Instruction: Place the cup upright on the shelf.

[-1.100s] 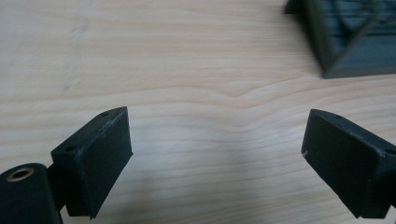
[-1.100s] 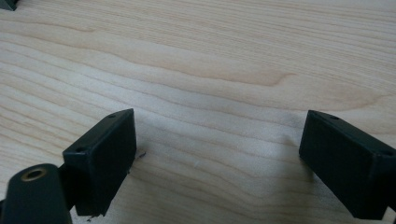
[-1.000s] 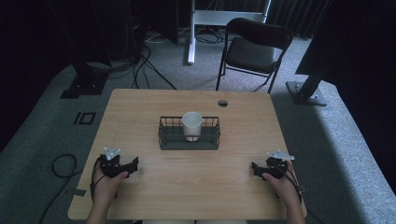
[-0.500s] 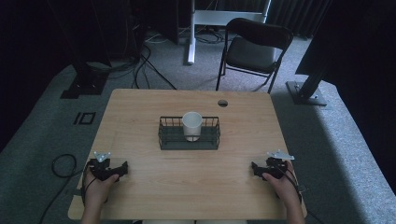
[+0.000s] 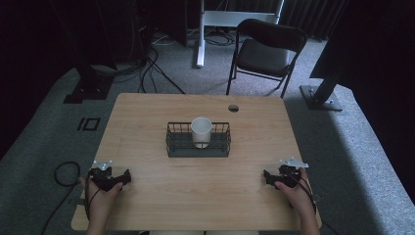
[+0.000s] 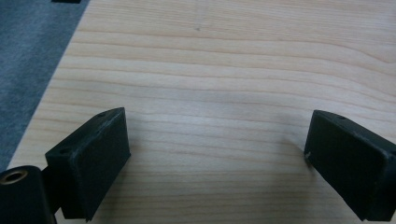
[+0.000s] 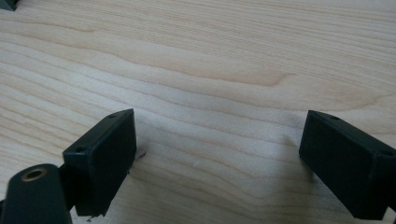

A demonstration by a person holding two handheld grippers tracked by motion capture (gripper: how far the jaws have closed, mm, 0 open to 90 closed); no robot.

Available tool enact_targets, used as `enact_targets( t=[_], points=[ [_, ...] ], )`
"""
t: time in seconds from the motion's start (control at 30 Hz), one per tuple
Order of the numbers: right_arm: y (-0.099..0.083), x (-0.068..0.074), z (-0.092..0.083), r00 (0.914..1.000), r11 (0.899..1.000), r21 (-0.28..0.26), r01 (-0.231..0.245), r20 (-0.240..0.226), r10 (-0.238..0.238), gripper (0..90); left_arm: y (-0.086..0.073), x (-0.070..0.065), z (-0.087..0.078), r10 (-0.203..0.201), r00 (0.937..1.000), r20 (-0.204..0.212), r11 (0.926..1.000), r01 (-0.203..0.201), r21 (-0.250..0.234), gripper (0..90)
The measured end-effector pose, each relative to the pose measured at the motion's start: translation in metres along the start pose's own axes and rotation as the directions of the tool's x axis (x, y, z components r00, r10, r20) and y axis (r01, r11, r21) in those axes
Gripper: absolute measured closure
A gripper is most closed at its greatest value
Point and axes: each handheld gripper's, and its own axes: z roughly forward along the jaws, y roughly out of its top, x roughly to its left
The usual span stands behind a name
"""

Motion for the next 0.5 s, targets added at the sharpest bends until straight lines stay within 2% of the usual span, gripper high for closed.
enact_targets(
  t=[0.23,0.5],
  points=[
    [0.0000,0.0000,0.0000,1.0000,1.000,0.000,0.000,0.000,0.000,10.7,0.0012,-0.0012,0.0017,-0.018,0.9997,-0.017,0.9998,0.018,0.011,3.5],
    [0.0000,-0.0001,0.0000,1.0000,1.000,0.001,0.000,0.000,0.000,10.7,0.0015,-0.0016,0.0020,-0.019,0.9996,-0.019,0.9997,0.019,0.012,2.8]
  ],
)
